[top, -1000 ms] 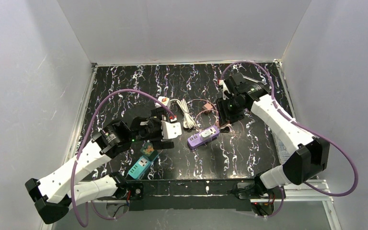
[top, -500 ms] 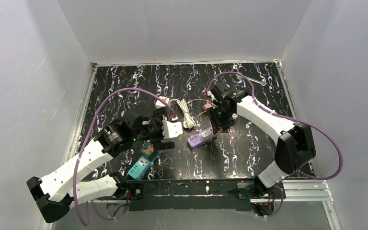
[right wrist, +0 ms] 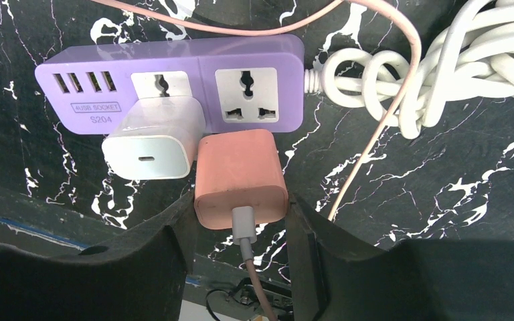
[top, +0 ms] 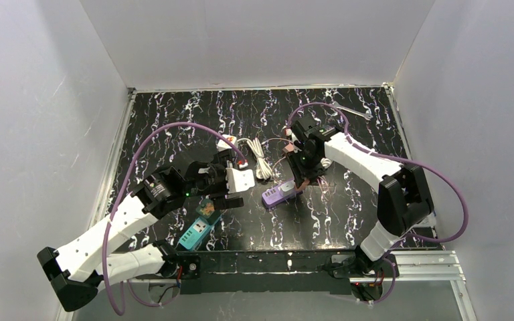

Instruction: Insert the plug

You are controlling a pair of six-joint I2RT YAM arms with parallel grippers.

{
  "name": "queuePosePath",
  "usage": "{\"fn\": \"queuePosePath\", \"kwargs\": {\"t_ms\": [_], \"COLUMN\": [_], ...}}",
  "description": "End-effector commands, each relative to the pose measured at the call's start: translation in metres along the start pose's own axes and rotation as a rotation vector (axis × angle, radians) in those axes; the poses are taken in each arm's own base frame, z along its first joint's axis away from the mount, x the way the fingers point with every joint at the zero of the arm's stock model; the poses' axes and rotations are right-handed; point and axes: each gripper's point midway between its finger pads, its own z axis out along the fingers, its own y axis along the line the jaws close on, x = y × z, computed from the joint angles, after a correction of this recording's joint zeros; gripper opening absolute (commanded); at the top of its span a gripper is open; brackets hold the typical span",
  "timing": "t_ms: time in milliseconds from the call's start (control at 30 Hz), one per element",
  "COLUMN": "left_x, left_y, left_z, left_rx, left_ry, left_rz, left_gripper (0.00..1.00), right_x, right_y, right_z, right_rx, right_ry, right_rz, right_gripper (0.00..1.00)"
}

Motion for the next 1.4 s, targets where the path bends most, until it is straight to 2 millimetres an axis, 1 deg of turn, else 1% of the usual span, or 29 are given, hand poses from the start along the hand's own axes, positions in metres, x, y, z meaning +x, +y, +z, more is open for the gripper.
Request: {"fn": "queuePosePath", "kwargs": {"t_ms": [0,33,167,367,700,1067,1233,1367], "left_x": [-0.006,-0.007,-0.007,-0.006,-0.007,-0.006,-0.004,-0.004], "left_y": [0.003,0.003,0.004,0.003,0.003,0.006,0.006,0.008], "left_z": [-0.003,-0.004,-0.004,-0.004,-0.002,-0.004,-0.004,-0.005], "left_rx": [0.0,-0.001,-0.003,0.002,0.006,-0.006,-0.008,-0.015], "left_ry": [-0.019,-0.02,-0.021,-0.017,-0.019,-0.018,-0.018,-0.023], "left_rz": [0.001,0.003,0.005,0.011,0.021,0.027,0.026,0.03], "left_gripper": [0.98,0.98,0.98,0.98,0.98,0.98,0.98,0.98], "right_x": [-0.009,-0.01,-0.013,-0.018,-0.02,-0.013,-0.008,0.002], "right_y": [-0.002,-0.006,-0.01,-0.008,-0.006,-0.003,-0.004,-0.004], "right_z": [-0.003,-0.003,-0.001,0.003,0.005,0.015,0.025,0.036], "right_rx": [0.01,0.033,0.055,0.05,0.039,0.057,0.1,0.143], "right_ry": [-0.033,-0.037,-0.034,-0.038,-0.031,0.007,0.042,0.082], "right_rz": [-0.018,-0.018,-0.023,-0.028,-0.034,-0.06,-0.081,-0.107], "right_gripper": [0.23,0.23,0.23,0.22,0.22,0.21,0.21,0.21]}}
